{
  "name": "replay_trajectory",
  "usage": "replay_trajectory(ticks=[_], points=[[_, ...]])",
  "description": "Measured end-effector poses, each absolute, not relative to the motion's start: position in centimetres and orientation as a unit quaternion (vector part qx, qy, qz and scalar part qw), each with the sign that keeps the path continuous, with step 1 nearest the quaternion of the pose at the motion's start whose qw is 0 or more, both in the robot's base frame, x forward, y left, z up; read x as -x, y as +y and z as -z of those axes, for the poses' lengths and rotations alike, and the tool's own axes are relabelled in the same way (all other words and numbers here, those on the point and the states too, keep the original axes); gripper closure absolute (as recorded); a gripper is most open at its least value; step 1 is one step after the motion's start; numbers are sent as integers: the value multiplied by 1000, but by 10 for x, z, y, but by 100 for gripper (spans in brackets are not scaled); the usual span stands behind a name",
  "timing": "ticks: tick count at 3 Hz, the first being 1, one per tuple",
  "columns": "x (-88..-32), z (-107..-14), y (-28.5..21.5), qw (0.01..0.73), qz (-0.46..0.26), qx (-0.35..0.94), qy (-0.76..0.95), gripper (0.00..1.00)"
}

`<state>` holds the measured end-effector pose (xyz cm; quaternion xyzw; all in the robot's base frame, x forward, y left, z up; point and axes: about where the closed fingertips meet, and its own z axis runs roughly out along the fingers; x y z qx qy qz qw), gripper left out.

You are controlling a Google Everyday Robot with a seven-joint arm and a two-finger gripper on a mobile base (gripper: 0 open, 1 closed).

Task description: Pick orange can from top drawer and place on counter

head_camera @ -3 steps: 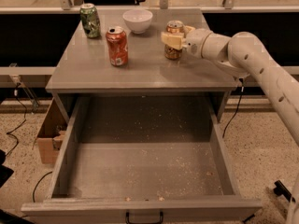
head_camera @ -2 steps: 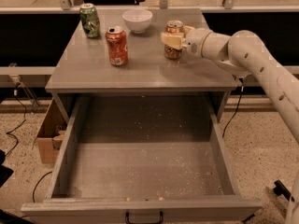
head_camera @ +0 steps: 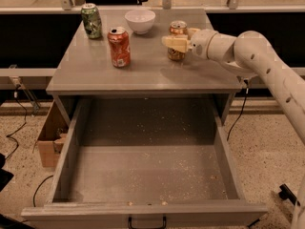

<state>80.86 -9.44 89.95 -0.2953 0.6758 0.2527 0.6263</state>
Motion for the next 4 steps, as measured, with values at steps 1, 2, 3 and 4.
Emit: replay_trajectory(ticks=[1, 2, 3, 4], points=[[-809, -899, -92, 626, -254, 296, 675, 0], [-810, -907, -96, 620, -254, 313, 673, 0], [-805, -945, -124, 608, -230, 355, 672, 0], [-778, -975, -158, 569, -182, 408, 690, 0]])
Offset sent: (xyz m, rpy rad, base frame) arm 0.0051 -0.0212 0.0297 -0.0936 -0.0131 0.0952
